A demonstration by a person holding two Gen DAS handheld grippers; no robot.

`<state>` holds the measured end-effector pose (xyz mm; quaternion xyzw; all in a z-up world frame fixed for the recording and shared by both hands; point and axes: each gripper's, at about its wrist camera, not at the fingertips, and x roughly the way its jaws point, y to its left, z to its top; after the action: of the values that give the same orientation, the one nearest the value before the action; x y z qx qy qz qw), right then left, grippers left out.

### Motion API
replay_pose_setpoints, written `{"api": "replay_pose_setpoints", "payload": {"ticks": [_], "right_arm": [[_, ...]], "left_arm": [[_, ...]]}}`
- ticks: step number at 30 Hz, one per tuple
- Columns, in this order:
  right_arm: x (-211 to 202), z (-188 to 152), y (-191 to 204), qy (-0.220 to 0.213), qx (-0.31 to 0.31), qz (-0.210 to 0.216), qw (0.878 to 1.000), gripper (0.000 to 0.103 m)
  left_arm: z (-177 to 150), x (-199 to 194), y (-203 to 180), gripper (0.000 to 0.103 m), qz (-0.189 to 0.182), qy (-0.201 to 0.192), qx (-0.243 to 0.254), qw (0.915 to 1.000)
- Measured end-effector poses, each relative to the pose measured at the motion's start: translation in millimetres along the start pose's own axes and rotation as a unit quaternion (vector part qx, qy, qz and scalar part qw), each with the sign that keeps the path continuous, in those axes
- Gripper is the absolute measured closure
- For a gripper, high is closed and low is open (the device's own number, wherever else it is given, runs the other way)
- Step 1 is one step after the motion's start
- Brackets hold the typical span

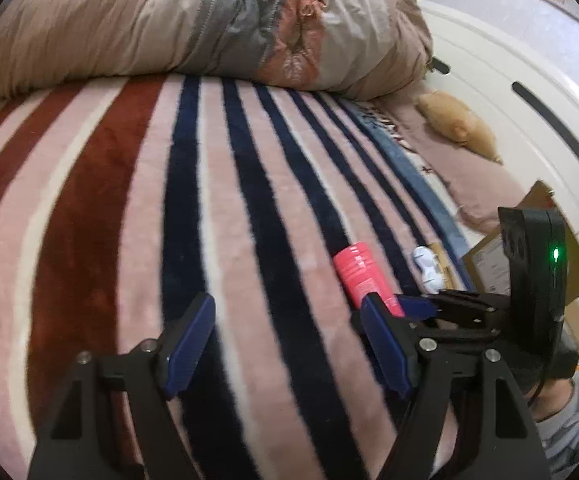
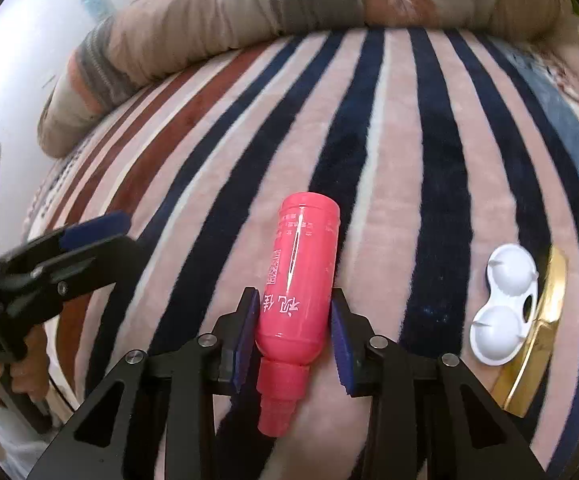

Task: Organize rigid objects
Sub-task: 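Grasp the pink spray bottle with the right tool, then lower the pink spray bottle into the cardboard box and open the right tool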

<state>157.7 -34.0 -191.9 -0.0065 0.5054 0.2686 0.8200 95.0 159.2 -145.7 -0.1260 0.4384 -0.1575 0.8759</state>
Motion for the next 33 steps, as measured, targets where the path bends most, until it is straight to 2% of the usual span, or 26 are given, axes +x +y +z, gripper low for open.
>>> {"api": "replay_pose_setpoints", "payload": {"ticks": [3,9,14,17,19,22,28,29,33], "right_arm": [[-13.7,-0.4,9.9,-0.018,-0.028,0.023,0.999,0.074],[-54.8,-9.0,40.7,-0.061,-0.089,0.050,0.993,0.075],[-74.3,-15.2,48.1,-0.085,-0.105,0.048,0.990,0.075],[-82.3,-22.8,47.5,-0.100,-0.113,0.057,0.987,0.075],[-90.6,-25.3,46.4,-0.113,-0.119,0.071,0.984,0.075],[-103.9,-29.1,49.7,-0.134,-0.133,0.085,0.978,0.075],[-138.9,-28.7,57.9,-0.178,-0.156,0.068,0.969,0.075],[-145.0,-29.4,59.4,-0.184,-0.160,0.064,0.968,0.075],[-184.8,-31.7,51.0,-0.222,-0.155,0.060,0.961,0.075]], "left_arm": [[4.1,-0.5,-3.9,0.031,-0.033,0.002,-0.016,0.9993],[11.1,-15.0,-29.1,0.032,-0.097,-0.009,-0.013,0.9951],[8.8,-30.5,-48.4,0.032,-0.092,-0.019,-0.001,0.9955],[7.7,-35.2,-53.0,0.032,-0.115,-0.018,-0.008,0.9932],[8.4,-35.4,-57.1,0.033,-0.116,-0.016,-0.009,0.9931],[12.0,-37.2,-64.1,0.050,-0.118,-0.016,-0.005,0.9929],[22.8,-74.9,-92.8,0.061,-0.115,-0.071,0.030,0.9904],[25.7,-82.5,-101.0,0.064,-0.117,-0.081,0.037,0.9891],[39.7,-111.4,-147.5,0.067,-0.123,-0.112,0.094,0.9816]]}}
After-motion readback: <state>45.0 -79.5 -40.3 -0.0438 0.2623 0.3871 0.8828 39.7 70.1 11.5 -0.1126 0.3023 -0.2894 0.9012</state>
